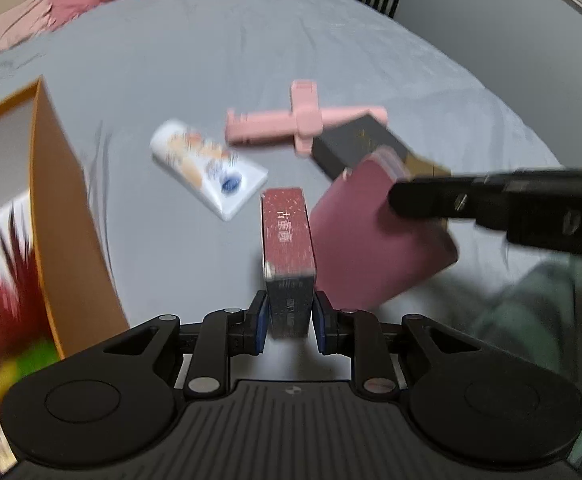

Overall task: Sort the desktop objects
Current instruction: 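Lift the red-sided card box with the left tool while the right tool holds the wallet, then carry the card box and pink wallet over the white box, then open the right tool to drop the wallet while the left tool lowers the card box, then set the card box upright in the box with the left tool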

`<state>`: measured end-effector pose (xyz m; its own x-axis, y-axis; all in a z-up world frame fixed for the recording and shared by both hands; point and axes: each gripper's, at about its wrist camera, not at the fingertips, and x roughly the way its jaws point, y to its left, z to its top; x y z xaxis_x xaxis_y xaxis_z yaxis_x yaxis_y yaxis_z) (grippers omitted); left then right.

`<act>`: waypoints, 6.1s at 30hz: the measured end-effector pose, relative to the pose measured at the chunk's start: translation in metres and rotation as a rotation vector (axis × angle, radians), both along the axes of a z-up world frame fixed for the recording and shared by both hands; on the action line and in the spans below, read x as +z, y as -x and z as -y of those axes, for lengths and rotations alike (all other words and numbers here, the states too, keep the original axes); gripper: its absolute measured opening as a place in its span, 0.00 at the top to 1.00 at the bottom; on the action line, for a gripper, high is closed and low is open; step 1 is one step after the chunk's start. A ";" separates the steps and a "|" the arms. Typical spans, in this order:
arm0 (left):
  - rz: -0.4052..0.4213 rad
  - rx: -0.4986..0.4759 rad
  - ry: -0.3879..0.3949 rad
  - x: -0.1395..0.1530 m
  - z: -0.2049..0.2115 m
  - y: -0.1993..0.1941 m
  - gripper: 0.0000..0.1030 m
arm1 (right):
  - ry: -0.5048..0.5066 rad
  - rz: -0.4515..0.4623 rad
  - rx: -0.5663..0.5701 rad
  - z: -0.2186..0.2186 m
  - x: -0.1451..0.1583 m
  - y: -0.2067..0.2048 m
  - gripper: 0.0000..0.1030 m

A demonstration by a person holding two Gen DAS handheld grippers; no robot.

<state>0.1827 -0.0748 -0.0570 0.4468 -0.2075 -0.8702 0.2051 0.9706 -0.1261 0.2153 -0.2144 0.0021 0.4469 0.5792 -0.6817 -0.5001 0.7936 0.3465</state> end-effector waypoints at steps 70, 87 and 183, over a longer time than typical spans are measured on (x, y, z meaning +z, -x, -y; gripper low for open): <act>0.353 0.375 0.200 0.154 -0.182 0.031 0.75 | -0.034 0.304 0.174 -0.146 0.130 0.040 0.84; 0.150 0.418 0.205 0.047 -0.223 -0.010 0.76 | 0.307 0.158 0.254 -0.247 0.036 0.013 0.84; 0.084 0.423 0.303 0.029 -0.210 0.008 0.70 | 0.165 -0.035 -0.169 -0.070 -0.002 0.021 0.69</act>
<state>0.1748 0.1354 -0.0281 0.6120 -0.2302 -0.7566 -0.1755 0.8933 -0.4138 0.1938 -0.1442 0.0004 0.5027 0.3775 -0.7777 -0.3449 0.9125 0.2200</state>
